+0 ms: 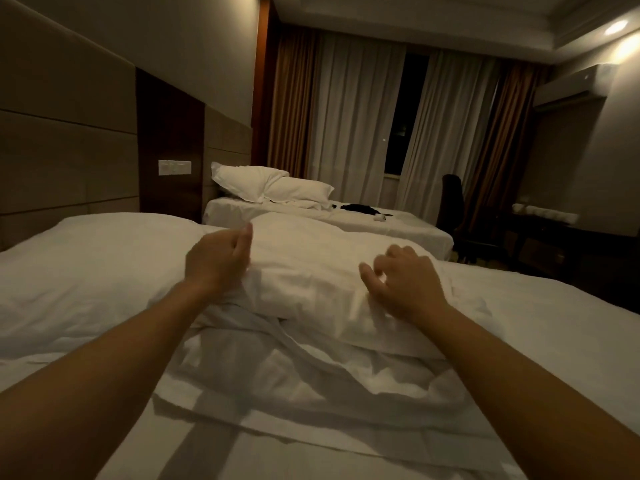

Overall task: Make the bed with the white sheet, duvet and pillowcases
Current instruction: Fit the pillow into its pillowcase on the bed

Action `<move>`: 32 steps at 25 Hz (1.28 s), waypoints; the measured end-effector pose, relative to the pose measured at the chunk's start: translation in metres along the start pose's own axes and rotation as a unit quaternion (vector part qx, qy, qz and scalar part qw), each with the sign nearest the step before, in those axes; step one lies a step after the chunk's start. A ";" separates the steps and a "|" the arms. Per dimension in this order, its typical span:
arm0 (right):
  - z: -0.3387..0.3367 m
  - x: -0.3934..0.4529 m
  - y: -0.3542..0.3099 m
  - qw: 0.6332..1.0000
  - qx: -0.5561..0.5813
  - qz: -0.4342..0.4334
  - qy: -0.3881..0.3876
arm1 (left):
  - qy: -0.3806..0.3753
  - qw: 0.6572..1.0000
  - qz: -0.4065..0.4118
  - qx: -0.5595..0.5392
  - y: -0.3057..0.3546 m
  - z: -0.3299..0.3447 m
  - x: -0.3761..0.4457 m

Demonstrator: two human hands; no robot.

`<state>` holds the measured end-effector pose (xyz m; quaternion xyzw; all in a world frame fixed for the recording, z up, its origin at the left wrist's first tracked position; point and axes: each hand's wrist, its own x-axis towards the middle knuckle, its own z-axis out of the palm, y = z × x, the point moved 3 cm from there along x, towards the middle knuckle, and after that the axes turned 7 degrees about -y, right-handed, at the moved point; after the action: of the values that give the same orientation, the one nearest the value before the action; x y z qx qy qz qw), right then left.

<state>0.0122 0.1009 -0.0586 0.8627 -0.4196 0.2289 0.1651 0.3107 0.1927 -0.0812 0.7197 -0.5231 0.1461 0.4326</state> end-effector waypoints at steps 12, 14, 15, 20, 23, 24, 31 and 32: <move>0.089 0.008 0.015 0.950 -0.030 0.098 -0.294 | -0.447 0.870 -0.054 0.204 -0.039 0.045 0.004; 0.088 0.012 0.013 0.942 -0.042 0.115 -0.312 | -0.454 0.869 -0.056 0.186 -0.032 0.044 0.015; 0.088 0.016 0.009 0.939 -0.037 0.116 -0.322 | -0.456 0.869 -0.048 0.183 -0.029 0.049 0.023; 0.089 0.070 -0.019 0.935 0.006 0.064 -0.349 | -0.461 0.869 -0.014 0.177 -0.007 0.080 0.081; 0.106 0.127 -0.026 0.941 0.024 0.041 -0.335 | -0.440 0.880 -0.028 0.177 -0.009 0.121 0.131; 0.115 0.146 -0.026 0.944 0.035 0.040 -0.327 | -0.442 0.877 -0.033 0.187 -0.012 0.137 0.144; 0.226 0.269 -0.004 0.937 0.037 0.048 -0.344 | -0.470 0.855 -0.051 0.212 -0.050 0.251 0.239; 0.238 0.282 0.013 0.940 0.011 0.055 -0.337 | -0.476 0.854 -0.046 0.205 -0.055 0.265 0.253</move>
<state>0.2163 -0.2032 -0.1066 0.8665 -0.4952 -0.0622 -0.0083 0.3983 -0.1666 -0.0939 0.7967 -0.5897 -0.1305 -0.0201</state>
